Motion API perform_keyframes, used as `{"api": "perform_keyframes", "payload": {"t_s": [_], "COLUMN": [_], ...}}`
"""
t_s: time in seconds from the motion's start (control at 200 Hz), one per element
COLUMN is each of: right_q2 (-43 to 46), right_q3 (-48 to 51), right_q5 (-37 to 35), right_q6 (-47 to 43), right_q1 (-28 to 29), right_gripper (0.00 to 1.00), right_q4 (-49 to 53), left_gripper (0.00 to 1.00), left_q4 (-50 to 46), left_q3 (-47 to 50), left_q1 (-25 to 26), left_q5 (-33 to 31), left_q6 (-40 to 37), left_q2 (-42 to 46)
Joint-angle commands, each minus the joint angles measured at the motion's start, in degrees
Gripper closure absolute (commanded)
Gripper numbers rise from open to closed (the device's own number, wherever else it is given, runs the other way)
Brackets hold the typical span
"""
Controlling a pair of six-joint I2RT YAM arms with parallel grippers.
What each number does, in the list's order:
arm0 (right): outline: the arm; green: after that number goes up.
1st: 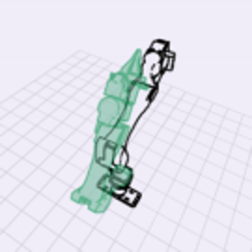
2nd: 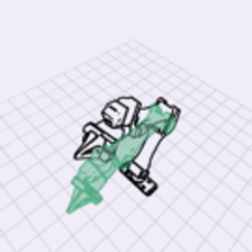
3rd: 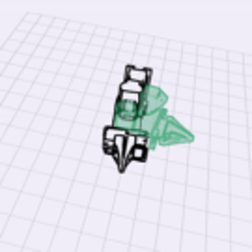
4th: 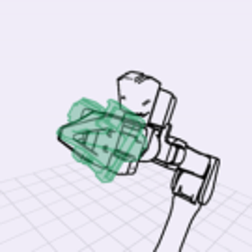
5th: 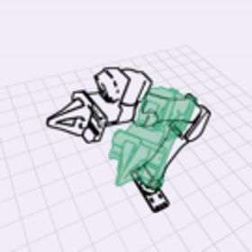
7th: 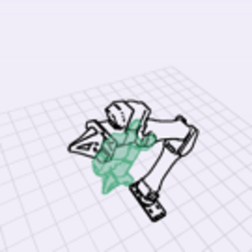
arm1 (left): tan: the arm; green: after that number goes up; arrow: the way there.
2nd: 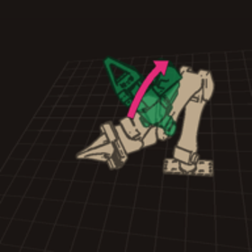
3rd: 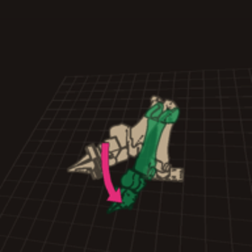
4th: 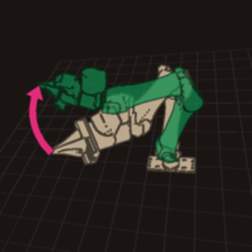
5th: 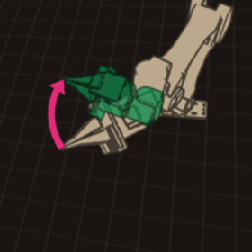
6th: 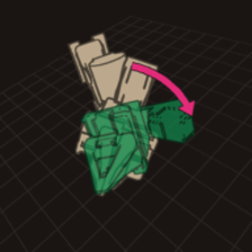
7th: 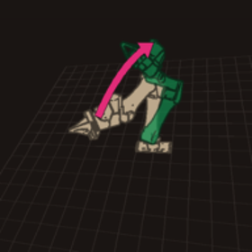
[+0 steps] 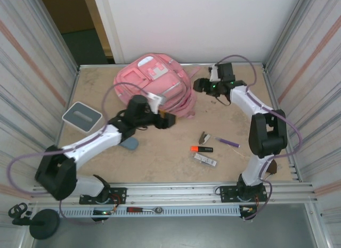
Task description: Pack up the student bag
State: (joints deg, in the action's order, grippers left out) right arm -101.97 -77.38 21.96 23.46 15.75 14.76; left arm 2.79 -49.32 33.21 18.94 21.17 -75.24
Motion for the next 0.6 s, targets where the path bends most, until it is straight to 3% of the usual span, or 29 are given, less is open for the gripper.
{"api": "perform_keyframes", "payload": {"t_s": [0.0, 0.115, 0.26, 0.421, 0.596], "right_q2": [0.71, -2.52, -6.98, -9.29, -11.72], "right_q3": [6.32, 7.07, 5.86, 8.25, 7.72], "right_q5": [4.98, 8.31, 6.78, 2.79, 2.65], "right_q6": [0.48, 1.58, 2.17, 5.87, 9.89], "right_q1": [7.71, 12.25, 12.90, 8.09, -0.46], "right_gripper": [0.31, 0.32, 0.34, 0.37, 0.44], "right_q4": [-7.45, -11.55, -11.07, -10.81, -10.49], "left_gripper": [0.26, 0.26, 0.27, 0.31, 0.33], "left_q4": [-2.75, -2.82, -2.28, -3.25, 5.60], "left_q3": [3.57, -1.17, -12.71, -20.57, -14.86], "left_q1": [-11.04, -17.67, -18.24, -13.23, -3.52], "left_q5": [-7.66, -6.44, -0.61, 2.60, 3.84], "left_q6": [5.02, 3.78, 0.97, -0.52, 4.01], "left_q2": [0.84, -6.16, -21.02, -32.86, -34.84]}}
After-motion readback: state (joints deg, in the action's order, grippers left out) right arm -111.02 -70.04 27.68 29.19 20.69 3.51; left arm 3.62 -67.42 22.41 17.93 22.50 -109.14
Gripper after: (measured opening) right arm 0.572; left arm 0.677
